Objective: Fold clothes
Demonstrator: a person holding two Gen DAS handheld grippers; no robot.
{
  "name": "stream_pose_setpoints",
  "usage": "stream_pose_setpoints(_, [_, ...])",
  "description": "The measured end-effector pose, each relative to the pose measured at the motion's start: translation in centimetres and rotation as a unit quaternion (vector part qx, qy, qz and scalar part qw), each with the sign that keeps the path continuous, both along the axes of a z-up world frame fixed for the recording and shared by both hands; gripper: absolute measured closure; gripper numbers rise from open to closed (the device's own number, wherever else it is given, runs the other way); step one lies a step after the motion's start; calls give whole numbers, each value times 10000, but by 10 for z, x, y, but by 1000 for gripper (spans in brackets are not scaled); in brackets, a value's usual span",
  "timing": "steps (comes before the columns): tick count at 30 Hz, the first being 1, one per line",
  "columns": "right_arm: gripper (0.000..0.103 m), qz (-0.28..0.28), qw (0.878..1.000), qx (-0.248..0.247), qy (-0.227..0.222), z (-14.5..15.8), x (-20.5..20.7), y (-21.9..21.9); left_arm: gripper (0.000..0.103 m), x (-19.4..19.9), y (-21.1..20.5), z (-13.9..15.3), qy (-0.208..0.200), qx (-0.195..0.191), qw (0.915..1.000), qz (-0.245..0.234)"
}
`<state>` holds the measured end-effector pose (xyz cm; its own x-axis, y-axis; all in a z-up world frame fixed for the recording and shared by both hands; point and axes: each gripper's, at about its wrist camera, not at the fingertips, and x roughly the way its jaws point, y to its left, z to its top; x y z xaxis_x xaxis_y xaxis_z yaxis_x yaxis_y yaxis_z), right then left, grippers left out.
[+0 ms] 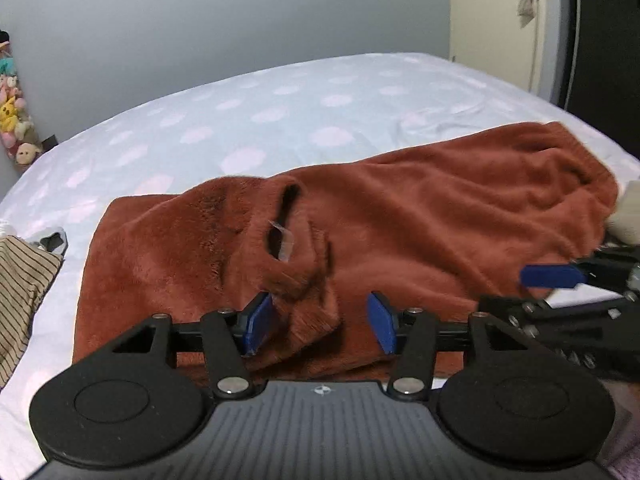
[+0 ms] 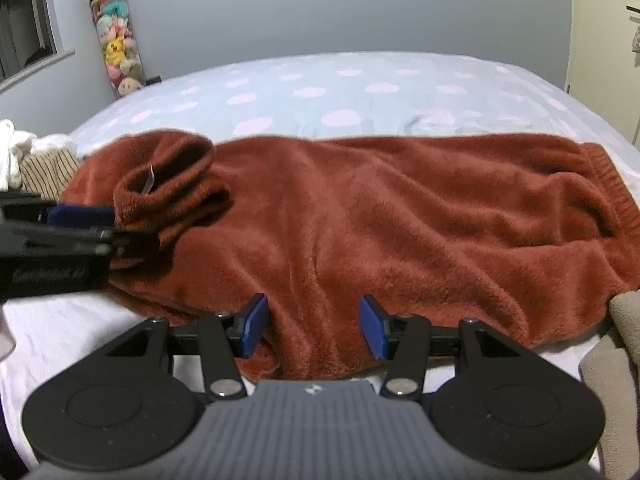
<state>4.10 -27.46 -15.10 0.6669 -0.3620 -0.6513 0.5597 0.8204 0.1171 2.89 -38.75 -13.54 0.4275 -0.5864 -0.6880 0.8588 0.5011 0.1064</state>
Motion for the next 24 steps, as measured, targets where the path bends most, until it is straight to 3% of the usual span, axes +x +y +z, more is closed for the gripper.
stream_pose_setpoints(6, [53,164,9995,141,-229,18,-2,3,52,4,33,9,-285,48,9993,221])
stream_pose_setpoints(14, [56,515,9928,851,-671,38,40,-2,52,50,83,-8,-796,728,9911,777])
stream_pose_setpoints(18, [56,605,9906,1048,-644,40,76,-5,52,72,94,-23,-957,1066,9850,963])
stream_pose_setpoints(24, [56,428,9866,1515,-428,26,121,-14,52,84,90,-37,-1025,1195,9835,886])
